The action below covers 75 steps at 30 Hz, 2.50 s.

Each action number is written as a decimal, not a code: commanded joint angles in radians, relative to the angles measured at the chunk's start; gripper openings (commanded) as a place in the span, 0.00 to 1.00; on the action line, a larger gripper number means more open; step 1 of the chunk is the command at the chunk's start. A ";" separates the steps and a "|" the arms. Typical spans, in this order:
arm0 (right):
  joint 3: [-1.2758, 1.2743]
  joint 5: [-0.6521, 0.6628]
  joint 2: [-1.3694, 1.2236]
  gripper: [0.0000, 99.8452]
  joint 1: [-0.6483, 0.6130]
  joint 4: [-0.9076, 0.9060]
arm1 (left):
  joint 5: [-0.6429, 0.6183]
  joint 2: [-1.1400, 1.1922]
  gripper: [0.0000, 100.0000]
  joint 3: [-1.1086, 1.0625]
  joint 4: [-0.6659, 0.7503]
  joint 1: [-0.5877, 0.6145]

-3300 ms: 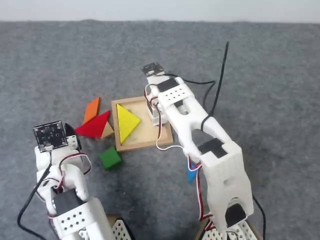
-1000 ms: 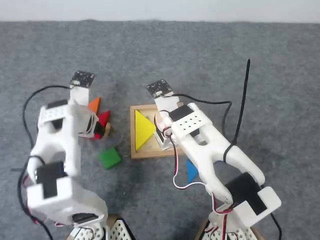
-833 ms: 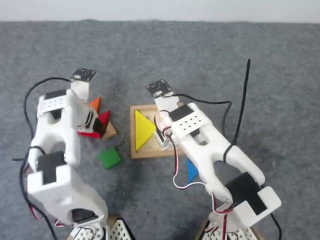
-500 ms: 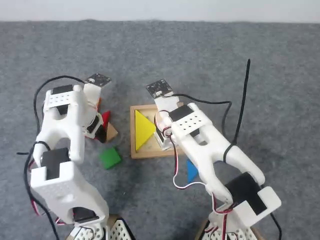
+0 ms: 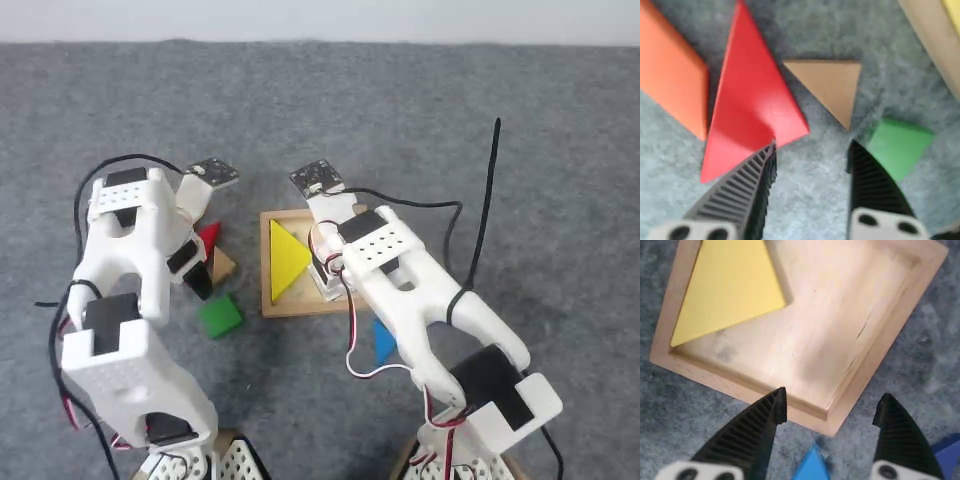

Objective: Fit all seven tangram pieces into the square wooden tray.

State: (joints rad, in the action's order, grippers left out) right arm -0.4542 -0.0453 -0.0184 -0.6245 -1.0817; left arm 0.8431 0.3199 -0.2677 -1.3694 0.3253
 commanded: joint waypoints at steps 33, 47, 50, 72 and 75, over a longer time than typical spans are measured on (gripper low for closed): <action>-0.028 0.017 0.067 0.28 -0.007 0.110 | 0.167 0.301 0.25 0.380 -0.071 0.025; -0.026 0.017 0.068 0.28 0.025 0.110 | 0.153 0.301 0.13 0.377 -0.147 0.025; -0.025 0.015 0.068 0.28 0.045 0.110 | 0.092 0.301 0.11 0.377 -0.144 0.023; -0.021 0.018 0.079 0.28 0.047 0.099 | -0.339 0.046 0.26 0.349 -0.245 -0.025; -0.021 0.018 0.079 0.28 0.047 0.097 | -0.295 0.046 0.26 0.354 -0.236 -0.103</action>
State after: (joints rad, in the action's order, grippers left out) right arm -0.4910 -0.0391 -0.0184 -0.5907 -0.9881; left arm 0.5301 0.4411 0.0698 -1.6287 0.2915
